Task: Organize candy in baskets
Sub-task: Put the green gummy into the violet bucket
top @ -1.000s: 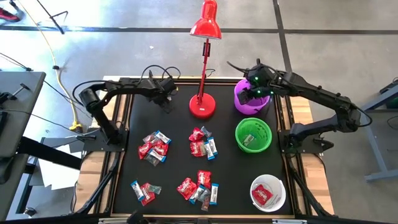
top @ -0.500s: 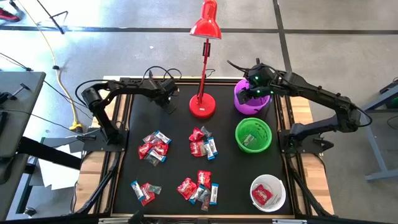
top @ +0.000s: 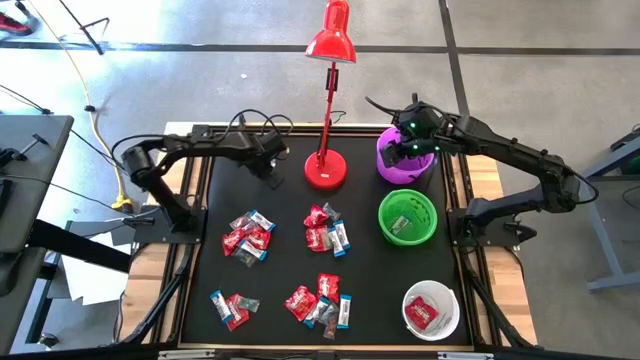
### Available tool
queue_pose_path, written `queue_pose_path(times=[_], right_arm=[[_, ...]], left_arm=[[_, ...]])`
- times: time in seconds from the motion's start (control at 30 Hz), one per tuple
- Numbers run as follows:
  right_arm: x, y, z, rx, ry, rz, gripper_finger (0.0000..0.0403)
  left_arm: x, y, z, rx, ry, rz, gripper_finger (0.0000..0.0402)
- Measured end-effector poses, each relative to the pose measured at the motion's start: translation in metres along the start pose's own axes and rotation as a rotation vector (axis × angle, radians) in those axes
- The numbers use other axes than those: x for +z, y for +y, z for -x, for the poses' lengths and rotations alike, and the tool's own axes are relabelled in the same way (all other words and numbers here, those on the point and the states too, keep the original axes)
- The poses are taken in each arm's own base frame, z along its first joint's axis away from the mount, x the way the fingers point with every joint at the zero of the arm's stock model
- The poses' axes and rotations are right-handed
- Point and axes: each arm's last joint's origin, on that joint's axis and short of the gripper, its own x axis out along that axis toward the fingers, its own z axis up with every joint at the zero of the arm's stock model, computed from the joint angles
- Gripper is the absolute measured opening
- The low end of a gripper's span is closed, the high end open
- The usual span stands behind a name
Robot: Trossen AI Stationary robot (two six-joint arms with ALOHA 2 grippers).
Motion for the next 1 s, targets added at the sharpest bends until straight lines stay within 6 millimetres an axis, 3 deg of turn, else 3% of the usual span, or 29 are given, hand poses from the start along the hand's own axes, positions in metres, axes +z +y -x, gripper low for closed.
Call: queue_pose_path(times=[0.23, 0.67, 0.87, 1.0], right_arm=[[0.006, 0.009, 0.001, 0.081, -0.068, -0.032, 0.0130], [0.019, 0.070, 0.022, 0.541, -0.378, 0.043, 0.0130], [0.020, 0.090, 0.037, 0.696, -0.522, 0.100, 0.0130], [0.020, 0.097, 0.043, 0.740, -0.573, 0.115, 0.0130]], left_arm=[[-0.008, -0.016, 0.051, -0.152, -0.160, 0.065, 0.0000], [-0.013, -0.033, 0.170, -0.569, -0.796, 0.169, 0.0000], [-0.014, -0.041, 0.199, -0.718, -1.004, 0.161, 0.0000], [-0.011, -0.050, 0.213, -0.750, -1.048, 0.129, 0.0000]])
